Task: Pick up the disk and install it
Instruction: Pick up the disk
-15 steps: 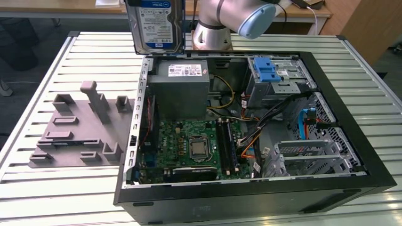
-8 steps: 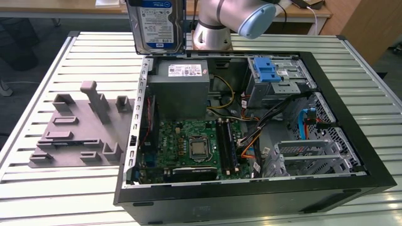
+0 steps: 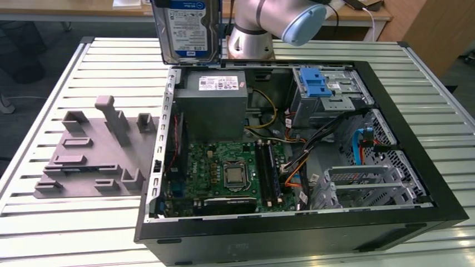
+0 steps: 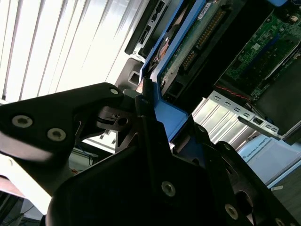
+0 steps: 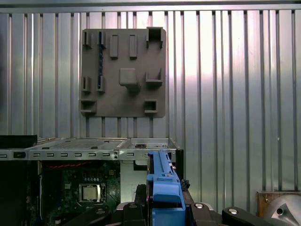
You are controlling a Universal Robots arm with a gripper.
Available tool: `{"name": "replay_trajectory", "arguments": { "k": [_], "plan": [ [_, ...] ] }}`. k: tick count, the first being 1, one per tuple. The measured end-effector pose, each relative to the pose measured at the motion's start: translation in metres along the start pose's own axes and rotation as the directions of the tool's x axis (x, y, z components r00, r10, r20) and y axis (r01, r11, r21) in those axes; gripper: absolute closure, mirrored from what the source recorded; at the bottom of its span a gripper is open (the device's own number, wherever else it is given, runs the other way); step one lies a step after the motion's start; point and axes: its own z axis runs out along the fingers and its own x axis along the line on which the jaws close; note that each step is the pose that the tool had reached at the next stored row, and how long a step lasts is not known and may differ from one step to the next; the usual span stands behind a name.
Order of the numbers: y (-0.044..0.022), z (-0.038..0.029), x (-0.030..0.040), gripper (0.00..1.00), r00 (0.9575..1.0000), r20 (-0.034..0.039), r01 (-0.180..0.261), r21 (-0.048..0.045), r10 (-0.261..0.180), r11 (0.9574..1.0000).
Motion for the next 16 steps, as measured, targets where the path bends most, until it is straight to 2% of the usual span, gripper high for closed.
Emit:
{"name": "replay_trajectory", "arguments": {
  "k": [9,16],
  "plan": [
    [-0.0003,0.0000,0.0088,0.64,1.0000,-0.0001,0.000,-0.0001,0.000,1.0000],
    [-0.0029,-0.0001,0.0106,0.64,1.0000,-0.0001,0.000,-0.0002,0.000,1.0000]
  ]
}}
